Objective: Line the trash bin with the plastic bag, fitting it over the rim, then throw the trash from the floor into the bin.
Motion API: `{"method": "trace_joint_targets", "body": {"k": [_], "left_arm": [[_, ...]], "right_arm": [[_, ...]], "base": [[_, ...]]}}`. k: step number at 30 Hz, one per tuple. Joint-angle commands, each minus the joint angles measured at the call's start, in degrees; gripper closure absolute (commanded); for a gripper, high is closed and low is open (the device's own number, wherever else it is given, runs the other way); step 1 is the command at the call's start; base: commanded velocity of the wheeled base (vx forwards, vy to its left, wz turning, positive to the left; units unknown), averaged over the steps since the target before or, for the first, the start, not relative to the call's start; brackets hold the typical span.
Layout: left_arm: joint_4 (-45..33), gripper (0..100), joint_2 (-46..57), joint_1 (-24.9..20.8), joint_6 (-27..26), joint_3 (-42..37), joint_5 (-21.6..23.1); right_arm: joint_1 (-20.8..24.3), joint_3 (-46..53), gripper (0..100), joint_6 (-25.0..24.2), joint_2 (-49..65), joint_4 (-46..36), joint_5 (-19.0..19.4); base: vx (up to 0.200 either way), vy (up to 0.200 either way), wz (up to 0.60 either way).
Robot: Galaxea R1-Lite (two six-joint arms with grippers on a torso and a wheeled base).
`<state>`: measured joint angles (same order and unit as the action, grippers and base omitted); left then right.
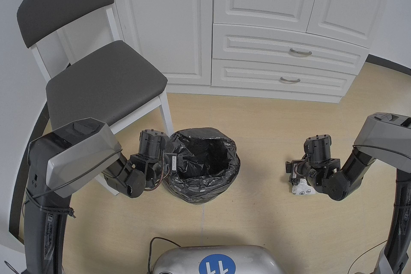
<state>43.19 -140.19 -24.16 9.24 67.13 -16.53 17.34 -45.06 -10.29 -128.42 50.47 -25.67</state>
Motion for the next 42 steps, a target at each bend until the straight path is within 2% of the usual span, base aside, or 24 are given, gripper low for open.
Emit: {"method": "trace_joint_targets", "body": {"k": [1,3,4,5,11,12,15,18,23,28,29,30,32,33,34,36,39,42], "left_arm": [[1.3,0,6.6,-1.5,-1.6,-4.6,0.0],[3.0,0,8.8,-2.0,-3.3,-6.9,0.1],[3.1,0,9.0,-2.1,-3.3,-7.1,0.1],[4.5,0,10.3,-2.5,-4.2,-8.8,0.2],[7.9,0,15.0,-3.6,-5.5,-13.2,1.9],[10.1,0,17.8,-3.8,-5.5,-15.6,4.7],[11.5,0,22.1,-3.7,-5.5,-18.5,8.0],[10.7,0,26.5,-3.6,-5.5,-20.1,9.5],[10.5,0,30.8,-3.3,-5.3,-20.5,11.4],[4.6,0,34.6,-2.8,-5.2,-20.0,12.0],[4.6,0,34.6,-2.8,-5.2,-20.0,12.0],[3.1,0,35.3,-2.9,-4.9,-19.7,12.4],[3.0,0,35.4,-2.9,-4.7,-19.6,12.9],[2.8,0,35.6,-2.9,-4.4,-19.5,13.5],[2.8,0,35.7,-2.9,-4.3,-19.5,13.5],[1.9,0,36.0,-2.9,-3.5,-19.3,13.5],[-0.1,0,36.4,-2.9,-3.3,-18.6,13.5],[-2.7,0,36.7,-2.9,-3.2,-17.8,13.5]], "right_arm": [[-0.4,5.2,0,4.6,3.4,6.5,0.9],[-1.4,8.4,0,8.9,3.8,13.0,2.4],[-1.5,8.6,0,9.1,3.8,13.2,2.4],[-2.6,9.5,0,11.6,3.6,14.8,2.3],[-6.3,10.5,0,15.5,3.7,14.3,1.5],[-7.9,12.2,0,19.2,4.1,15.2,1.5],[-9.0,14.1,0,21.8,6.2,17.1,2.1],[-9.6,15.0,0,22.2,9.3,15.4,2.1],[-11.5,13.5,0,22.1,14.8,6.3,2.6],[-12.6,7.0,0,14.7,18.7,-7.7,7.0],[-12.6,7.0,0,14.7,18.7,-7.7,7.0],[-12.6,3.5,0,10.9,19.1,-14.3,8.6],[-12.6,1.0,0,8.3,18.8,-18.5,9.5],[-12.6,-2.8,0,4.3,17.9,-24.1,11.3],[-12.6,-3.1,0,4.1,17.8,-24.5,11.5],[-13.4,-8.2,0,0.2,14.9,-31.7,14.7],[-14.5,-12.9,0,-1.9,10.8,-36.6,16.8],[-15.8,-16.6,0,-4.0,4.8,-37.6,17.0]], "base": [[0.000,0.000,0.00],[0.000,0.000,0.00],[0.000,0.000,0.00],[0.000,0.000,0.00],[0.000,0.000,0.00],[0.000,0.000,0.00],[0.000,0.000,0.00],[0.000,0.000,0.00],[0.000,0.000,0.00],[0.000,0.000,0.00],[0.000,0.000,0.00],[0.000,0.000,0.00],[0.000,0.000,0.00],[0.000,0.000,0.00],[0.000,0.000,0.00],[0.000,0.000,0.00],[0.000,0.000,0.00],[0.000,0.000,0.00]]}}
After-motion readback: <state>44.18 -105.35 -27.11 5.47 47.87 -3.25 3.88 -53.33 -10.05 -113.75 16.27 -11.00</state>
